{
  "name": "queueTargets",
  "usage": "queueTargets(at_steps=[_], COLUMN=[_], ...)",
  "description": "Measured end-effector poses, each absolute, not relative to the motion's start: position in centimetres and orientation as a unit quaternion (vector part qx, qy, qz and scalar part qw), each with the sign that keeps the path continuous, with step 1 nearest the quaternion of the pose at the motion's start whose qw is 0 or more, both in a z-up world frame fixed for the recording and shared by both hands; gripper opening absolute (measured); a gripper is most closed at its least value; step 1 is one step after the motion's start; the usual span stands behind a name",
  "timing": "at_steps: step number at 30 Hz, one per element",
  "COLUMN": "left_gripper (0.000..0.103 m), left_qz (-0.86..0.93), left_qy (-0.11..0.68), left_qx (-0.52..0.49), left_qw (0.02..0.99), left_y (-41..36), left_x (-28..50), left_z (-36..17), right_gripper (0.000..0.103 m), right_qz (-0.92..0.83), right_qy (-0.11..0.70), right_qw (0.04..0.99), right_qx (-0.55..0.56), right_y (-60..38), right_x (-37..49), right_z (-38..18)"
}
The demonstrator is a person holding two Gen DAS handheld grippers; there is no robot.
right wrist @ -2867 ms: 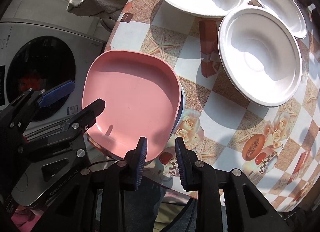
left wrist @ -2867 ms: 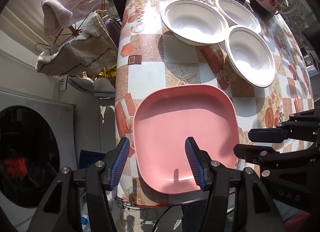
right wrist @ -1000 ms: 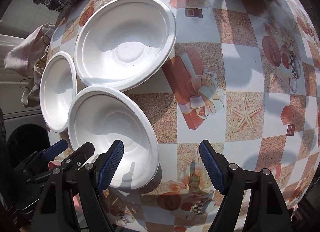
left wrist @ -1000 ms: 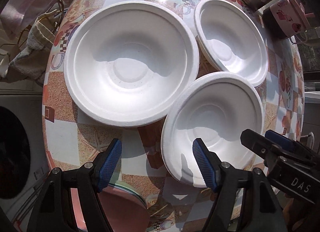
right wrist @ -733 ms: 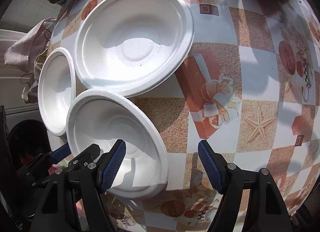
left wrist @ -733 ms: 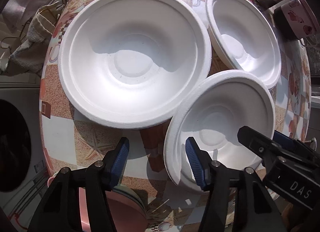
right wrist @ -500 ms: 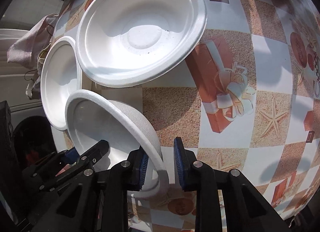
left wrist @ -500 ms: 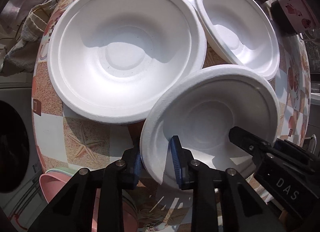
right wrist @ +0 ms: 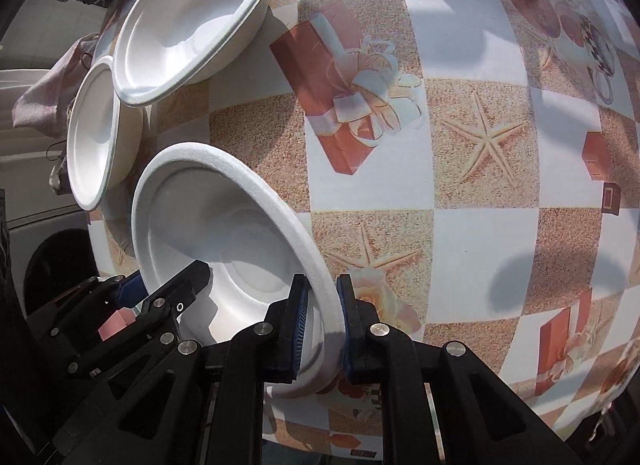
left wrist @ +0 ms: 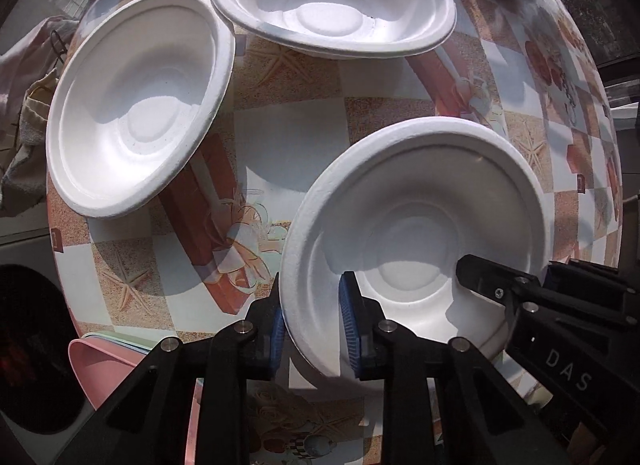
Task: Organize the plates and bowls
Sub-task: 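Lift the white bowl with both grippers and carry it across the table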
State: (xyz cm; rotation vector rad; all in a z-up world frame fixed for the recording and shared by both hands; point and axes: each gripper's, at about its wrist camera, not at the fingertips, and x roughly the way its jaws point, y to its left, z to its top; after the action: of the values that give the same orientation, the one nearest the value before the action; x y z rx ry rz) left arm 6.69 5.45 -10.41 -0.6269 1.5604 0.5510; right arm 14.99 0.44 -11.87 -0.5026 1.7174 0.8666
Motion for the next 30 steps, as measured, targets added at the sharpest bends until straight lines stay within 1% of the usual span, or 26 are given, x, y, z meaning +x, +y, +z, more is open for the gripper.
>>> queueTargets(at_steps=[13,19,21,23,24,25,26,27,30], left_gripper=[0.028,0.028,0.029,0.037,0.049,0.057,0.069,0.072,0.072], left_qz=[0.146,0.115,0.108,0.103,0.103,0.108,0.115,0.118,0.116], left_qy=[0.718,0.724,0.724,0.724,0.723,0.721,0.717,0.713,0.709], left_qx=[-0.193,-0.163,-0.156,-0.154,-0.152,-0.146,-0.139,-0.136,-0.145], left_qw=[0.653,0.661,0.664,0.665,0.666,0.668,0.673,0.677,0.681], left_y=[-4.8,-7.6,-8.4,-9.3,-9.5,-9.6,-9.5,-9.4,-8.0], left_x=[11.9,13.6,13.9,14.5,14.9,14.9,14.5,14.4,13.7], left_z=[-10.9,-10.9,-10.8,-10.7,-10.7,-10.6,-10.2,-10.0,-9.6], right_gripper=[0.016,0.017,0.017,0.017,0.017,0.017,0.017,0.017,0.017], right_qz=[0.305,0.278,0.273,0.270,0.267,0.266,0.265,0.264,0.258], right_qy=[0.750,0.756,0.757,0.757,0.755,0.753,0.751,0.751,0.753], right_qw=[0.566,0.579,0.582,0.585,0.588,0.592,0.594,0.596,0.597], right_qx=[-0.156,-0.127,-0.118,-0.110,-0.111,-0.111,-0.111,-0.109,-0.096], right_y=[-10.0,-14.2,-15.1,-15.6,-15.8,-15.9,-16.0,-16.4,-17.0], right_x=[15.4,16.9,17.0,17.0,16.8,16.8,16.8,17.1,17.3], right_z=[-12.6,-12.3,-12.3,-12.3,-12.2,-12.1,-12.1,-12.0,-12.0])
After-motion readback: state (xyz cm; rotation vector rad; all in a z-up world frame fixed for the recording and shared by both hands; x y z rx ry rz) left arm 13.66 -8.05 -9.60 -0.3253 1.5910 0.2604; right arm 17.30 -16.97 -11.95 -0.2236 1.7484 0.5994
